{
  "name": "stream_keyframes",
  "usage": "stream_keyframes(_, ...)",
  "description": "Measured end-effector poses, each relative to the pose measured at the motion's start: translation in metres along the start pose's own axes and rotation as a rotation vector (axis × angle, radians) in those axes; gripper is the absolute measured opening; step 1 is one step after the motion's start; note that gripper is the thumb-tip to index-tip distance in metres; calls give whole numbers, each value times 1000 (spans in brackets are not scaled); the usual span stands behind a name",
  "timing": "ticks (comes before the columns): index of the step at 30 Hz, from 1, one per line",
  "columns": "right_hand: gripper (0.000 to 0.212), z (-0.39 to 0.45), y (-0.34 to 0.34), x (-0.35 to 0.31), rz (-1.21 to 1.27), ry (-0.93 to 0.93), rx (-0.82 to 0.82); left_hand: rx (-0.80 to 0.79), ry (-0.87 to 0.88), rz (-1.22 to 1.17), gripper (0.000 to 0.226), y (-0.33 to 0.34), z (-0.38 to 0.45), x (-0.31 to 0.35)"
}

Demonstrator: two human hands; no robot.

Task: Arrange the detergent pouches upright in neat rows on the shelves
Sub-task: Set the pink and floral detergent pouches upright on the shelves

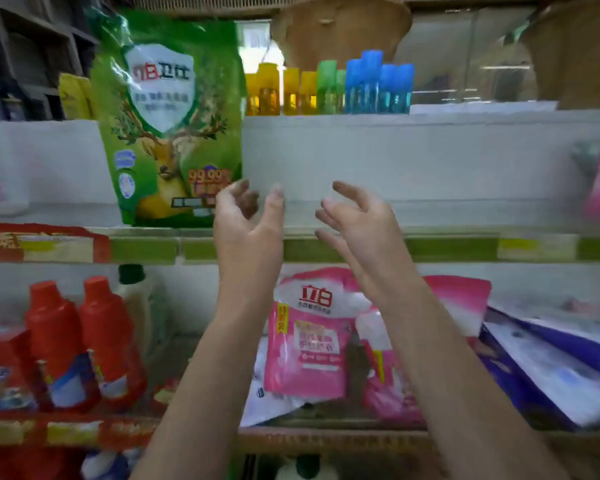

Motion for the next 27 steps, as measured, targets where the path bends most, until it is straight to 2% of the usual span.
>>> stream_keyframes(2, 19, -35, -49, 13, 53, 42, 73, -80, -63, -11, 25, 22, -45, -11)
stream_keyframes(4, 18, -73, -102, 30, 63, 101, 160, -159, -161, -28, 14, 46, -93, -25)
stream_keyframes(8, 17, -145, -210, 72, 72, 332, 281, -310, -383, 40, 15, 103, -198, -53)
stream_keyframes(10, 17, -183, -264, 94, 48, 439, 353, -368, -465, 97, 7, 127, -257, -66)
stream_keyframes(12, 16, -221, -319, 115, 12, 563, 428, -417, -590, 163, 5, 140, -319, -83)
stream_keyframes(15, 13, -285, -406, 145, -87, 756, 523, -574, -805, 298, 9, 157, -410, -115)
stream_keyframes(19, 12, -351, -449, 179, -75, 913, 583, -635, -1036, 502, 20, 148, -480, -154)
stream_keyframes(21, 13, -384, -460, 199, -47, 1015, 604, -632, -1155, 497, 7, 143, -516, -167)
stream_keyframes(24, 13, -428, -470, 238, 20, 1142, 650, -660, -1305, 512, 2, 138, -563, -188)
stream_keyframes(27, 12, -459, -477, 287, 81, 1243, 696, -646, -1494, 516, 19, 131, -596, -229)
Point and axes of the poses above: each hand's wrist, its own z-axis towards the middle knuckle, its own y-axis out of the palm, x = y × z, the point moved 1 cm from there along z, towards the middle knuckle, and after that the axes turned 4 degrees about -z, right-handed, at the moved point
